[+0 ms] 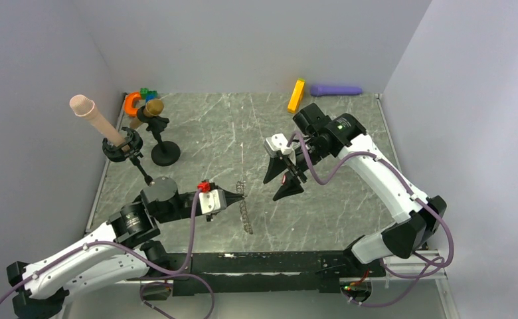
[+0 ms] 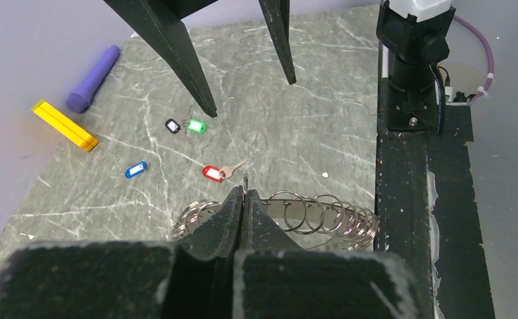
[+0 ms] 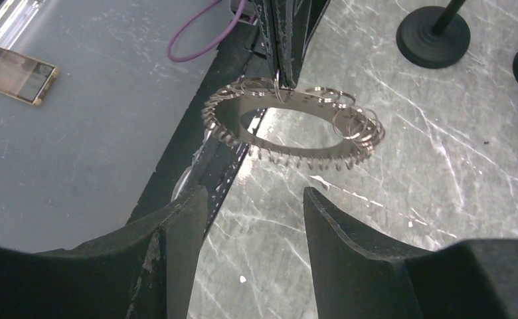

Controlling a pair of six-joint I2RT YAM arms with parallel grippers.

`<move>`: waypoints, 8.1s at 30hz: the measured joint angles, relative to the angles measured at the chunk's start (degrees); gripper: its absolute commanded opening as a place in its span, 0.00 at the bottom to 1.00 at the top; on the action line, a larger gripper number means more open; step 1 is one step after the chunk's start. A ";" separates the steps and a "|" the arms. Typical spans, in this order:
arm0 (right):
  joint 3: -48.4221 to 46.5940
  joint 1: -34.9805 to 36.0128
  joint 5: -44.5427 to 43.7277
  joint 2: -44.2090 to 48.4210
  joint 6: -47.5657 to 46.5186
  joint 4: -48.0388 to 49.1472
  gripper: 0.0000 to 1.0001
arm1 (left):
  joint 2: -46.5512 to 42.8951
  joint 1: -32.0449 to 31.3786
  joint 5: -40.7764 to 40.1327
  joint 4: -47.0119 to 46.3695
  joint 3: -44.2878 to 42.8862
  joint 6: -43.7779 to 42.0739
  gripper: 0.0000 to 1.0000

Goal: Put the keys on the keyring

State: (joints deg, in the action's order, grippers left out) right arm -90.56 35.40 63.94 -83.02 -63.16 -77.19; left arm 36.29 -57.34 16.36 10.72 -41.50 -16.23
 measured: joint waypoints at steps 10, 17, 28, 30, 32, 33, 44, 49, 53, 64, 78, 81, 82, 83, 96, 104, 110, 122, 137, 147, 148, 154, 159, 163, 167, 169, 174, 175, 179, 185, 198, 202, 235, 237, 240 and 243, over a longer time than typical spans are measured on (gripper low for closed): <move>2.95 -0.02 1.36 0.00 -1.95 0.22 0.59 | 0.37 0.00 0.90 -1.88 0.81 0.48 0.00; 3.58 -0.02 1.66 0.02 -1.64 1.09 0.59 | -3.30 0.04 0.26 -7.54 5.60 4.74 0.00; 5.60 -0.02 1.70 0.59 1.07 4.17 0.59 | -5.84 0.35 -2.80 -15.80 11.30 13.44 0.00; 5.95 -0.02 1.70 0.72 1.62 4.72 0.59 | -5.84 0.42 -3.15 -16.55 11.30 14.03 0.00; 6.29 -0.02 1.68 0.74 2.10 5.49 0.59 | -5.84 0.42 -3.45 -17.18 11.30 15.08 0.00; 6.47 -0.02 1.66 0.76 2.36 5.86 0.59 | -5.84 0.44 -3.72 -17.35 11.30 15.56 0.00; 7.85 -0.02 0.94 0.85 6.45 11.04 0.58 | -5.66 0.59 -4.39 -17.73 11.30 17.70 0.00; 9.99 -0.02 0.28 1.55 8.13 13.97 0.58 | -5.66 0.85 -4.76 -18.21 11.30 18.51 0.00; 14.51 -0.46 -1.79 2.58 11.02 18.93 0.57 | -5.66 0.92 -5.22 -18.21 11.39 18.64 0.00; 25.07 -11.43 -12.79 2.97 17.79 30.40 0.55 | -6.12 1.03 -5.95 -15.43 11.72 18.03 0.00; 37.59 -16.09 -19.32 -2.80 -8.76 35.76 0.51 | -12.48 1.07 -7.21 -11.41 13.29 15.15 0.00; 37.73 -16.09 -19.78 -5.55 -9.35 40.35 0.50 | -14.03 1.07 -7.52 -10.80 14.23 15.17 0.00; 38.01 -16.09 -19.93 -6.16 -9.31 42.29 0.49 | -14.62 1.07 -7.69 -10.40 14.58 15.17 0.00; 38.36 -16.09 -20.04 -6.67 -9.27 44.19 0.48 | -15.26 1.07 -7.89 -10.23 14.99 15.17 0.00; 39.76 -16.09 -22.95 -12.57 -5.62 56.98 0.42 | -17.79 1.07 -9.25 -8.92 16.90 15.17 0.00; 39.80 -16.09 -23.63 -13.99 -5.11 58.42 0.41 | -17.79 1.07 -9.33 -9.11 17.20 15.17 0.00; 39.76 -16.00 -23.52 -14.43 -5.25 58.34 0.40 | -17.77 1.07 -9.55 -9.11 17.81 15.17 0.00; 39.47 -15.74 -23.58 -14.53 -5.22 57.29 0.38 | -17.75 1.14 -9.77 -9.20 17.81 15.17 0.00; 37.20 -15.43 -23.58 -14.53 -5.22 54.66 0.36 | -17.77 1.16 -9.81 -9.60 18.49 15.19 0.00; 36.94 -14.08 -24.81 -14.84 -4.96 54.27 0.33 | -17.81 1.16 -10.21 -9.60 18.67 15.19 0.00; 36.94 -13.94 -24.96 -14.91 -4.87 54.25 0.33 | -17.84 1.16 -10.21 -9.62 18.67 15.19 0.00; 36.92 -13.86 -25.40 -15.69 -4.70 54.25 0.29 | -17.84 1.16 -10.21 -9.60 18.67 15.19 0.00; 36.85 -13.81 -25.57 -15.96 -4.50 54.25 0.26 | -17.84 1.16 -10.23 -9.60 18.67 15.19 0.00; 36.81 -13.81 -25.59 -16.02 -4.31 54.27 0.24 | -17.84 1.16 -10.23 -9.60 18.67 15.19 0.00; 36.81 -13.79 -25.57 -16.04 -4.20 54.27 0.23 | -17.84 1.16 -10.21 -9.60 18.67 15.19 0.00; 36.81 -13.81 -25.57 -16.04 -4.13 54.27 0.22 | -17.81 1.16 -10.21 -9.60 18.67 15.19 0.00; 36.81 -13.81 -25.57 -16.04 -3.98 54.27 0.26 | -17.79 1.16 -10.21 -9.60 18.67 15.19 0.00; 36.81 -13.81 -25.57 -16.04 -3.85 54.29 0.27 | -17.77 1.16 -10.21 -9.60 18.67 15.17 0.00; 36.81 -13.81 -25.55 -16.04 -3.45 54.31 0.28 | -17.70 1.16 -10.21 -9.57 18.67 15.17 0.00; 36.81 -13.94 -25.38 -16.02 -2.99 54.40 0.29 | -17.66 1.16 -10.21 -9.60 18.67 15.17 0.00; 36.81 -15.30 -24.92 -15.98 -2.29 54.51 0.24 | -17.64 1.16 -10.23 -9.62 18.67 15.17 0.00; 36.81 -15.32 -24.70 -15.98 -2.16 54.51 0.22 | -17.64 1.16 -10.21 -9.62 18.67 15.19 0.00; 35.36 -15.30 -24.50 -16.35 -2.40 53.66 0.15 | -17.70 1.16 -10.23 -9.57 18.67 15.21 0.00; 35.28 -15.15 -24.55 -16.39 -2.43 53.64 0.16 | -17.70 1.16 -10.23 -9.57 18.67 15.21 0.00; 35.26 -14.95 -24.61 -16.41 -2.45 53.64 0.16 | -17.70 1.16 -10.23 -9.57 18.67 15.21 0.00; 35.26 -14.78 -24.76 -16.44 -2.47 53.64 0.16 | -17.70 1.16 -10.23 -9.57 18.67 15.21 0.00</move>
State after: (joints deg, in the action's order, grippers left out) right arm -55.31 20.62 39.18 -99.46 -65.63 -23.55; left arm 18.59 -56.18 6.13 1.15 -22.83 -1.02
